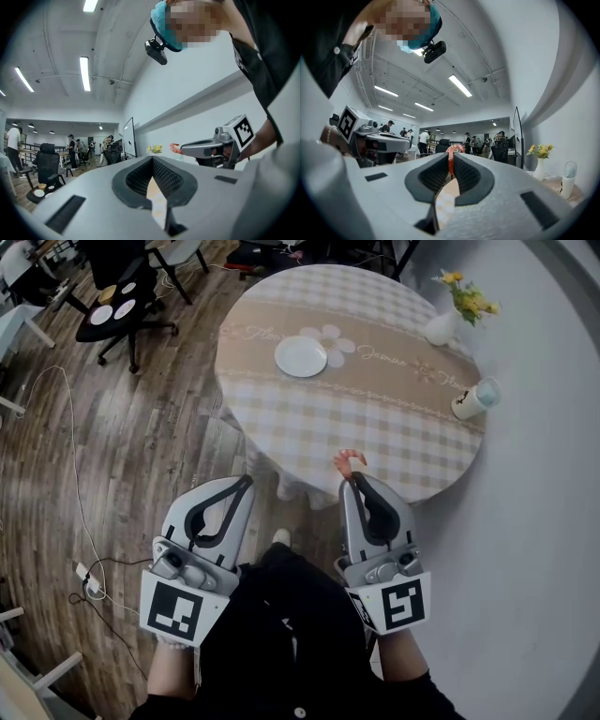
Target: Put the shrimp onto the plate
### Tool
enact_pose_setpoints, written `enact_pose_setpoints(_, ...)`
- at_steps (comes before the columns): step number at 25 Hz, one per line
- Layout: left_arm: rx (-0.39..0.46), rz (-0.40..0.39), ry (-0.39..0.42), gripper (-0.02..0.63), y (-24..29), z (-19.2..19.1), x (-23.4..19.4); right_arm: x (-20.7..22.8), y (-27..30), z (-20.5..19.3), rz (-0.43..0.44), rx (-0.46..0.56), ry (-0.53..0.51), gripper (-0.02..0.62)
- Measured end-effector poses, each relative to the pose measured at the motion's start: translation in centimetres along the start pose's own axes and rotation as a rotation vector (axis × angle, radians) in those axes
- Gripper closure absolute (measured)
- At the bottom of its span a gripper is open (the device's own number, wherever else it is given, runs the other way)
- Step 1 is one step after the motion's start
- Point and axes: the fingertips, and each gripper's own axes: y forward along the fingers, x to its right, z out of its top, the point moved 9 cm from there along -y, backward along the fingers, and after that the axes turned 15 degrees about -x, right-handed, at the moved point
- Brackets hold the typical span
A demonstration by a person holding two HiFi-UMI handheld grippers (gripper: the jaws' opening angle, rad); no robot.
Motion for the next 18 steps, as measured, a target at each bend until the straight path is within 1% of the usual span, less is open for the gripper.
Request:
enact_pose_setpoints(9,-0.007,-0.002,0.004,0.606,1.9,0.6,1.0,2.2,-0.3,-0.6,-0.003,0.002,0.005,0.574)
enact_pose_setpoints(18,0.003,-0.013,-0.012,0.606,3.9,0.7,0.3,3.6,0.2,-0.5,-0.025,-0.003,-0.009,0.574)
